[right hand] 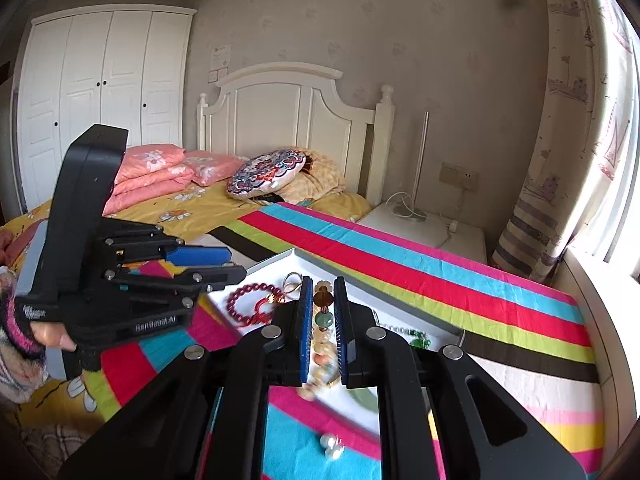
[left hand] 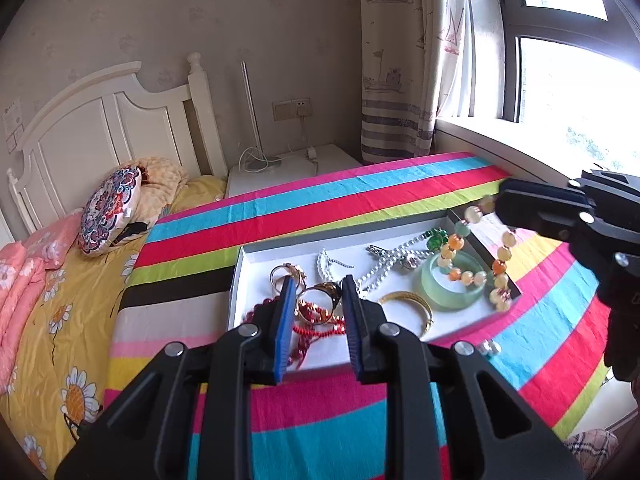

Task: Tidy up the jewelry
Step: 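Lower the beaded bracelet and gold ring into the box and open both tools, then move the right tool to the pearl earrings and grasp them, then carry the pearl earrings with the right tool down into the box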

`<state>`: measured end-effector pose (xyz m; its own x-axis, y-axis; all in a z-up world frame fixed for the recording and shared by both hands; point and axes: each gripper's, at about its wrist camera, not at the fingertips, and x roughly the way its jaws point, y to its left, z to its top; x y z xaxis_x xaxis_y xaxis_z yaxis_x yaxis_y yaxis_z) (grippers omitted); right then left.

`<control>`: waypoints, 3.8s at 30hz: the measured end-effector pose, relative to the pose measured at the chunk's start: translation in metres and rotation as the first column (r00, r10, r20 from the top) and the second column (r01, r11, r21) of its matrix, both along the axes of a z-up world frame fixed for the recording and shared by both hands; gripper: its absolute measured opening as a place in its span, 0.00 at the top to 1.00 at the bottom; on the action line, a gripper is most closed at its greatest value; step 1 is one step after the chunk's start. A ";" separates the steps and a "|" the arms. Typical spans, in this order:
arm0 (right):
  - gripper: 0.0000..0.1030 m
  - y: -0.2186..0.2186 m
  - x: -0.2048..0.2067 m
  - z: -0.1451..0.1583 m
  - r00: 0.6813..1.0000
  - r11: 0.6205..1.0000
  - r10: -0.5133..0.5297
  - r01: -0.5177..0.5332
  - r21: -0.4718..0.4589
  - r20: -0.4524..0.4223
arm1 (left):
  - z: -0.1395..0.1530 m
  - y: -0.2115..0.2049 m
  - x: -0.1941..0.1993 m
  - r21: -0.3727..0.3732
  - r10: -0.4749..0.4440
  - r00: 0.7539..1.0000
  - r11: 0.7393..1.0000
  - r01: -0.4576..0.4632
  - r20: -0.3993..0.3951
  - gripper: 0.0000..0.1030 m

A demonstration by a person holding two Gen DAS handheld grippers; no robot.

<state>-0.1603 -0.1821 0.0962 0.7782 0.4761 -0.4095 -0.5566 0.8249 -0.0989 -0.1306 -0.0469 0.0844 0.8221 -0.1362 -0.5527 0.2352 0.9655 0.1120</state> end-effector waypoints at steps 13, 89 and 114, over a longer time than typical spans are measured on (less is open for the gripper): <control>0.89 0.046 0.098 -0.025 0.990 0.997 -0.063 0.057 -0.047 -0.129 | -0.040 0.001 0.079 0.016 0.050 0.991 0.999 -0.049 -0.126 0.78; 0.69 -0.029 0.002 -0.121 0.943 0.971 -0.089 0.010 -0.241 -0.320 | -0.102 -0.001 -0.001 -0.109 0.049 0.961 0.991 -0.082 -0.273 0.02; 0.84 -0.105 -0.012 -0.103 0.939 0.971 -0.238 0.239 -0.027 -0.250 | -0.092 -0.051 -0.023 -0.039 -0.080 0.971 0.997 0.073 -0.226 0.07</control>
<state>-0.1726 -0.2866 -0.0068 0.7422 0.2912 -0.6035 -0.3502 0.9365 0.0212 -0.1539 -0.0978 -0.0078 0.6619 -0.2133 -0.7186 0.3242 0.9458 0.0180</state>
